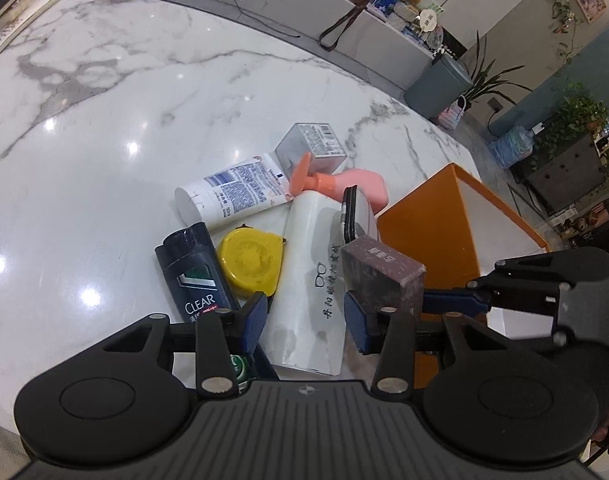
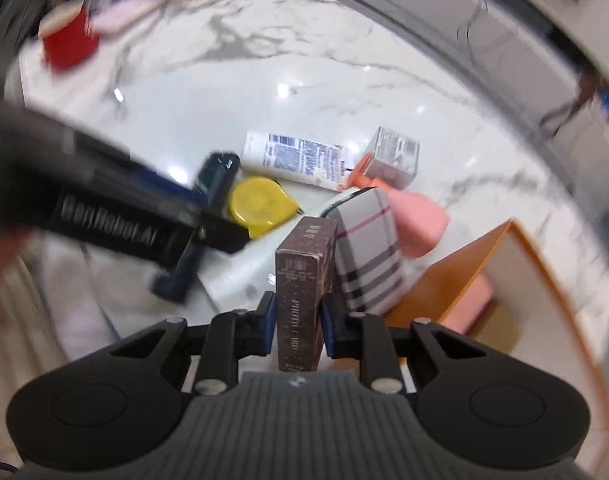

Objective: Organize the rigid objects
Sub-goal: 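Lift the dark box with the right tool while the left carries the plaid case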

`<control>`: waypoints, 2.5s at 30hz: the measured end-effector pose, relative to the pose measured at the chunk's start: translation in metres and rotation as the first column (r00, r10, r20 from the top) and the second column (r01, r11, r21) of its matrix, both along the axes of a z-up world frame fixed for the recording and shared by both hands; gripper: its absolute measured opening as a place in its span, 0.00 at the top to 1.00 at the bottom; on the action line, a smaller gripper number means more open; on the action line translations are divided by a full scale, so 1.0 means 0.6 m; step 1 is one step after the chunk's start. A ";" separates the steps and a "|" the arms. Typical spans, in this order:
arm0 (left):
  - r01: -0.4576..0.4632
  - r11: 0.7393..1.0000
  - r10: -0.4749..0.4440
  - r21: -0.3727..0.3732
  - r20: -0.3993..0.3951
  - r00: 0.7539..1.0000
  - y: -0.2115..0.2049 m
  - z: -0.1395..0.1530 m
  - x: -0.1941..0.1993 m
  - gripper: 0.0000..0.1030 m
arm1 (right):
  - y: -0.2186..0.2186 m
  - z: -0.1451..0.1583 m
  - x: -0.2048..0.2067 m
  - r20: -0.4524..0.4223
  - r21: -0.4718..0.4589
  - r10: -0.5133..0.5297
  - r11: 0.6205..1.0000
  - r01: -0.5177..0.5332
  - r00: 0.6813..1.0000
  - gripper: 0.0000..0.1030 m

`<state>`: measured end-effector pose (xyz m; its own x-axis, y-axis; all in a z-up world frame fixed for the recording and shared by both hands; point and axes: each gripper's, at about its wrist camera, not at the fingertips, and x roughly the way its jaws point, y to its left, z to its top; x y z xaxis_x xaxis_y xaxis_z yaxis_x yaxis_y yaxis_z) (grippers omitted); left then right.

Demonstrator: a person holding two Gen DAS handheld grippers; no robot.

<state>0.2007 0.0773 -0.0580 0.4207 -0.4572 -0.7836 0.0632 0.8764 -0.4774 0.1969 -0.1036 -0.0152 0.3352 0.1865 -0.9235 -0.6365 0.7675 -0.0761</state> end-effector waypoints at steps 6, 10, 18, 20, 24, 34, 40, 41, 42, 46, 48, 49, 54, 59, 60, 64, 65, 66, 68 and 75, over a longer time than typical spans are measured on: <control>0.009 1.000 -0.009 0.007 -0.009 1.000 -0.004 -0.006 0.003 0.50 | -0.018 -0.022 0.007 -0.022 0.017 -0.062 0.998 0.063 0.998 0.74; 0.029 1.000 -0.029 0.003 0.027 0.999 -0.010 0.000 0.002 0.50 | -0.020 -0.029 0.009 0.017 0.037 -0.071 0.997 0.071 0.997 0.74; 0.052 0.999 -0.049 -0.009 0.178 0.983 -0.021 0.027 -0.004 0.49 | -0.063 0.036 -0.016 0.134 0.158 -0.151 0.979 0.129 0.979 0.79; 0.055 0.998 -0.052 -0.013 0.188 0.981 -0.028 0.026 -0.003 0.49 | -0.087 0.071 -0.026 0.163 0.218 -0.197 0.963 0.159 0.967 0.79; 0.043 0.999 -0.044 0.010 0.207 0.977 -0.055 0.016 0.004 0.36 | -0.152 0.132 -0.041 0.164 0.361 -0.289 0.908 0.215 0.943 0.79; 0.084 0.988 -0.103 0.126 0.152 0.983 -0.136 -0.042 0.050 0.36 | -0.302 0.088 -0.047 0.076 0.375 -0.500 0.816 0.440 0.862 0.79; 0.047 0.990 -0.075 0.132 0.221 0.972 -0.156 -0.047 0.059 0.49 | -0.347 0.011 -0.037 -0.054 0.381 -0.549 0.761 0.526 0.834 0.79; 0.035 0.990 -0.066 0.135 0.233 0.970 -0.155 -0.045 0.058 0.56 | -0.349 0.001 -0.035 -0.085 0.387 -0.546 0.753 0.532 0.834 0.79; 0.024 0.990 -0.057 0.138 0.241 0.969 -0.152 -0.045 0.057 0.59 | -0.351 -0.008 -0.033 -0.120 0.397 -0.541 0.742 0.540 0.832 0.79; 0.027 0.996 -0.050 0.086 0.278 0.959 -0.139 -0.023 0.051 0.74 | -0.353 -0.041 -0.017 -0.259 0.429 -0.511 0.699 0.572 0.819 0.79; 0.048 0.994 -0.076 0.095 0.316 0.946 -0.139 0.003 0.041 0.79 | -0.352 -0.053 -0.009 -0.293 0.421 -0.508 0.692 0.586 0.810 0.79; 0.060 0.993 -0.092 0.106 0.328 0.940 -0.140 0.013 0.036 0.79 | -0.354 -0.056 -0.007 -0.294 0.415 -0.511 0.693 0.590 0.808 0.79; 0.094 0.984 -0.144 0.151 0.365 0.920 -0.141 0.062 0.014 0.80 | -0.363 -0.064 -0.010 -0.293 0.429 -0.519 0.679 0.595 0.803 0.79; 0.140 0.979 -0.187 0.146 0.394 0.900 -0.138 0.120 -0.008 0.80 | -0.371 -0.056 -0.023 -0.284 0.436 -0.528 0.672 0.598 0.800 0.79; 0.164 0.976 -0.210 0.146 0.401 0.892 -0.143 0.134 -0.010 0.80 | -0.373 -0.053 -0.024 -0.279 0.436 -0.532 0.671 0.599 0.799 0.79; 0.288 0.944 -0.329 0.161 0.399 0.856 -0.166 0.194 -0.028 0.80 | -0.385 -0.036 -0.034 -0.246 0.438 -0.550 0.671 0.598 0.798 0.79; 0.321 0.934 -0.358 0.158 0.394 0.847 -0.176 0.203 -0.030 0.80 | -0.389 -0.032 -0.036 -0.240 0.439 -0.556 0.669 0.600 0.796 0.79; 0.353 0.923 -0.386 0.155 0.378 0.842 -0.187 0.210 -0.031 0.80 | -0.393 -0.030 -0.038 -0.236 0.439 -0.561 0.667 0.602 0.794 0.79; 0.408 0.899 -0.438 0.159 0.314 0.842 -0.215 0.209 -0.024 0.80 | -0.400 -0.026 -0.042 -0.231 0.436 -0.569 0.665 0.606 0.789 0.79; 0.553 0.820 -0.564 0.150 0.043 0.825 -0.316 0.131 0.017 0.80 | -0.414 -0.026 -0.054 -0.227 0.419 -0.570 0.675 0.608 0.790 0.79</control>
<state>0.2106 -0.1124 0.0209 0.1882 -0.5333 -0.8247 0.5936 0.7308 -0.3370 0.1643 -0.3522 -0.0309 0.4574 0.3672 -0.8099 -0.0297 0.9165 0.3988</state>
